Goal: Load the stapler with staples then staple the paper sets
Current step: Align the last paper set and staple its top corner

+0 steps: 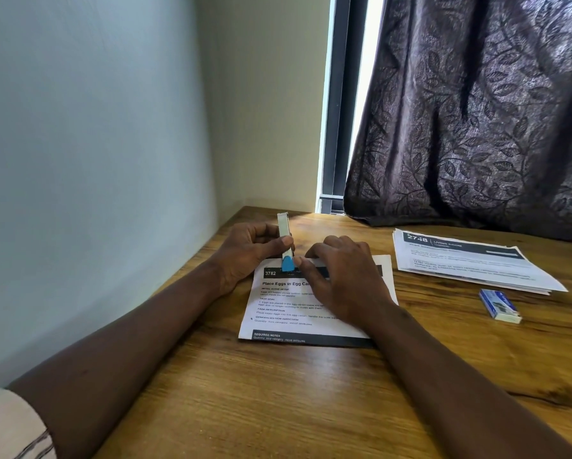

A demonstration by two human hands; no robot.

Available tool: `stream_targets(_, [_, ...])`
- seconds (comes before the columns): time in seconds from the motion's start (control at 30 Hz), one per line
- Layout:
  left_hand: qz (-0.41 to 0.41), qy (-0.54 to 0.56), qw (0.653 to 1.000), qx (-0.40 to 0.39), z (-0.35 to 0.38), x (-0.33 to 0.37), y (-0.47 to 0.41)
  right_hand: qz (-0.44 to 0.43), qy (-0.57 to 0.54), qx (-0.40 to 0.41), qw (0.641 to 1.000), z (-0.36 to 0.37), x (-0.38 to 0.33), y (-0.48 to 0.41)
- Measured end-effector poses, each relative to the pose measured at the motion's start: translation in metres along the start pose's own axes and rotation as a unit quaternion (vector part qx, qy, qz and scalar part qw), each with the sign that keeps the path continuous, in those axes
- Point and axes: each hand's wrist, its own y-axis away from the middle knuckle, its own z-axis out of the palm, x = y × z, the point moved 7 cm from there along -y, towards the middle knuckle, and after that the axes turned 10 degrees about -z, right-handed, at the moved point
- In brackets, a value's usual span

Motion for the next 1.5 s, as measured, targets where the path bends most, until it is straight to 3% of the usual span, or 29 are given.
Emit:
stream_targets(0.4, [0.015, -0.013, 0.998, -0.051, 0.009, 0.007, 0.008, -0.023, -0.069, -0.038, 0.997, 0.008, 0.0, 0.0])
stream_targets(1.0, [0.034, -0.056, 0.997, -0.039, 0.011, 0.003, 0.003, 0.007, -0.101, -0.066, 0.993, 0.015, 0.002, -0.003])
stream_targets(1.1, [0.024, 0.006, 1.0, -0.005, 0.004, 0.002, 0.004, 0.012, -0.103, -0.052, 0.993, 0.013, 0.002, -0.002])
stream_targets(1.2, [0.044, 0.032, 0.992, 0.112, -0.018, 0.004, 0.004, 0.019, -0.11, -0.048, 0.993, 0.013, 0.003, -0.001])
stream_targets(1.27, [0.083, -0.014, 0.979, 0.184, -0.036, 0.008, 0.004, 0.017, -0.107, -0.045, 0.993, 0.012, 0.003, -0.001])
stream_targets(1.33, [0.113, -0.133, 0.958, 0.229, -0.047, 0.013, 0.006, 0.016, -0.108, -0.034, 0.993, 0.011, 0.004, 0.0])
stream_targets(1.4, [0.118, -0.257, 0.93, 0.236, -0.05, 0.014, 0.008, 0.022, -0.115, -0.025, 0.993, 0.009, 0.005, 0.001])
stream_targets(1.5, [0.105, -0.357, 0.906, 0.202, -0.041, 0.011, 0.008, 0.03, -0.126, -0.006, 0.992, 0.005, 0.006, 0.002])
